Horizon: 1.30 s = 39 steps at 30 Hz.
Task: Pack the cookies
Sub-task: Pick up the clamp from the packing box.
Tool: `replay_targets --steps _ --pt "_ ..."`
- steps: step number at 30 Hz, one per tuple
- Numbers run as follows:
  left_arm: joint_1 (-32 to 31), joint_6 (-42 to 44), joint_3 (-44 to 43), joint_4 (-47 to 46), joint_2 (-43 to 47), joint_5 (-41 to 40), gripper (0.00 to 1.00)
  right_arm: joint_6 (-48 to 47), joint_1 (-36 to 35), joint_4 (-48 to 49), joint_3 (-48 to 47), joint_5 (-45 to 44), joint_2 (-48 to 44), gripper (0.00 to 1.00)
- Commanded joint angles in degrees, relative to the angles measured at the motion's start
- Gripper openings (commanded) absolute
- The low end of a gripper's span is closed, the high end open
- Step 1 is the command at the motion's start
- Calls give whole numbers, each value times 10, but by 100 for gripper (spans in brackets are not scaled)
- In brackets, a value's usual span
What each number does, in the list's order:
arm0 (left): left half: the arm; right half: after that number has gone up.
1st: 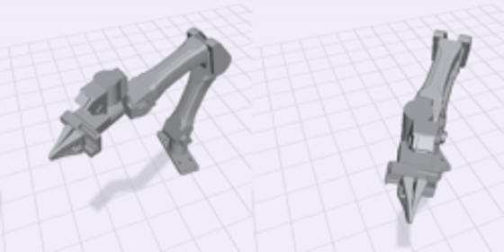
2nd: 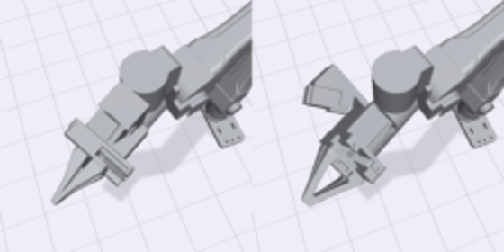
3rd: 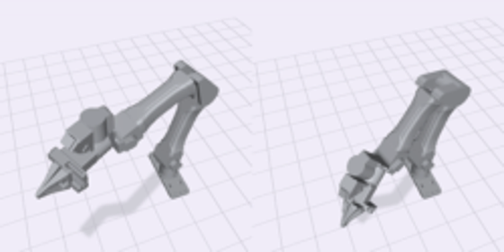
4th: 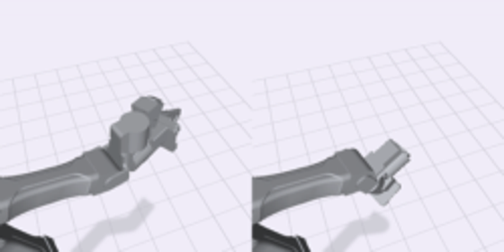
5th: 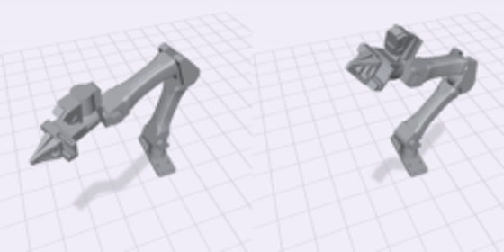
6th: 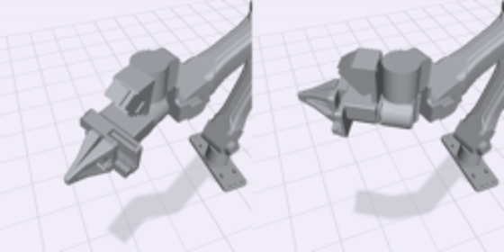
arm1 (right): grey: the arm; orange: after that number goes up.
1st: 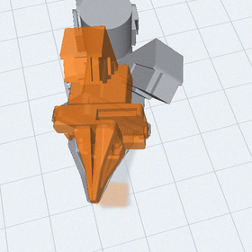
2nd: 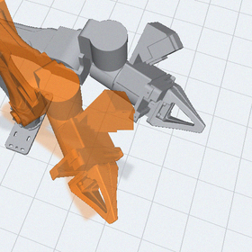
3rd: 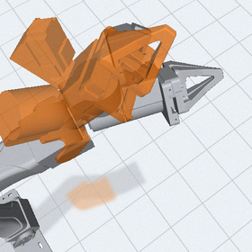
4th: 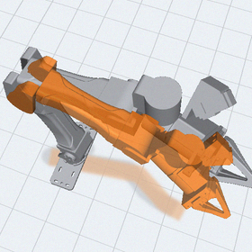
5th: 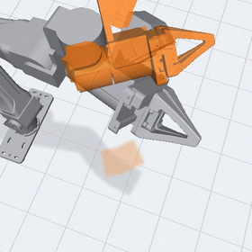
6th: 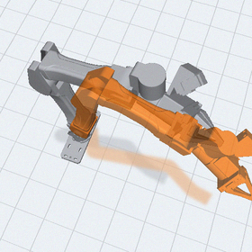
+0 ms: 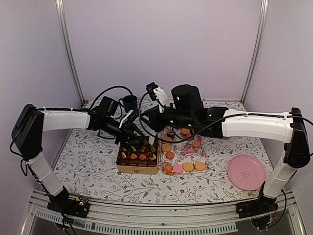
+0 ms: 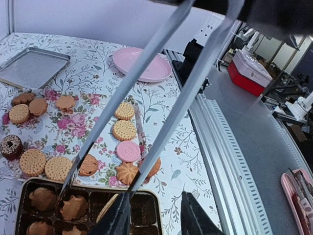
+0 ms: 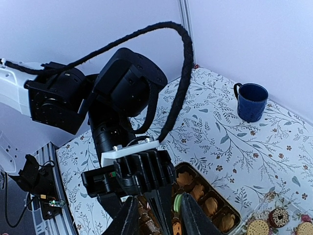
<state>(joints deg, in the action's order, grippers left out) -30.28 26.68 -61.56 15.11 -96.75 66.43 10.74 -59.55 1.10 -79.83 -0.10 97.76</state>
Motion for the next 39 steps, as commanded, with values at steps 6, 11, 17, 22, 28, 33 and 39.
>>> replay_targets --steps 6,11,17,22,28,33,39 --pt "-12 -98 58 -187 -8 29 25 23 2 47 11 1 -19 27" --pt "-20 -135 93 -260 -11 29 21 34 2 63 15 -7 -16 25" --pt "-21 -190 135 -367 -14 19 20 49 2 88 31 -21 -18 25" --pt "-25 -223 150 -431 -24 -20 18 56 2 93 34 -26 -18 25" --pt "-11 -231 158 -449 -13 -29 18 54 2 91 37 -27 -23 25" --pt "2 -214 158 -419 2 -17 21 48 3 88 39 -31 -31 25" --pt "21 -218 159 -420 6 -10 22 44 3 87 41 -33 -33 25"
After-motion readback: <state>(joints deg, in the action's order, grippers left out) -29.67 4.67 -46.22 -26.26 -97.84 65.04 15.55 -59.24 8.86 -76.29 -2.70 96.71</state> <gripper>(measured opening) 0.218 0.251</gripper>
